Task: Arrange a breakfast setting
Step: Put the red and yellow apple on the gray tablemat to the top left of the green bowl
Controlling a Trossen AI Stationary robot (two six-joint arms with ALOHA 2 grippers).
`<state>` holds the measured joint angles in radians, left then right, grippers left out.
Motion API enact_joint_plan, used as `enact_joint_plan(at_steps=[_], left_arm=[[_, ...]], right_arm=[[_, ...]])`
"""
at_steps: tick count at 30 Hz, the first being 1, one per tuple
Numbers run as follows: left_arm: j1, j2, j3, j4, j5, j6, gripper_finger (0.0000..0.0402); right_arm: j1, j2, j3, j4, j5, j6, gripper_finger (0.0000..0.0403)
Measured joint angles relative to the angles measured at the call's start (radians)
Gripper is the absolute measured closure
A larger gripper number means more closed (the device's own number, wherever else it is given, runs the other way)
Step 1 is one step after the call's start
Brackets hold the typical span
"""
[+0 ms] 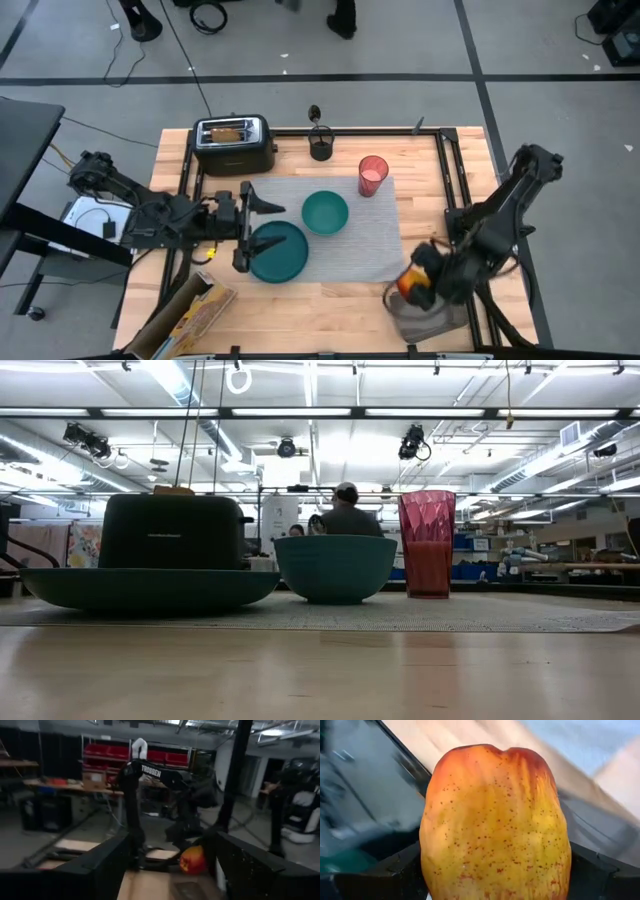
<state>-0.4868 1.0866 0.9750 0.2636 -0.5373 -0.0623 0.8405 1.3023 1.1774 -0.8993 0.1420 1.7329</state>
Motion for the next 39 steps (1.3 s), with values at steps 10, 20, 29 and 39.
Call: enact_joint_plan(at_steps=[10,20,29,39], left_arm=[[0.089,0.009,0.0,0.021,0.006,0.034,0.0103],[0.183,0.09,0.001,0.126,-0.002,0.158,0.0103],[0.3,0.106,0.0,0.254,0.093,-0.107,0.0104],[0.34,0.209,0.001,0.485,0.256,-0.164,0.0104]], right_arm=[[-0.203,-0.11,0.0,0.125,-0.018,-0.299,0.0057],[-0.429,-0.135,0.0,0.333,0.096,-0.387,0.0057],[-0.593,-0.127,0.0,0.72,0.382,-0.625,0.0057],[-0.694,-0.098,0.002,1.211,0.458,-1.094,0.0057]])
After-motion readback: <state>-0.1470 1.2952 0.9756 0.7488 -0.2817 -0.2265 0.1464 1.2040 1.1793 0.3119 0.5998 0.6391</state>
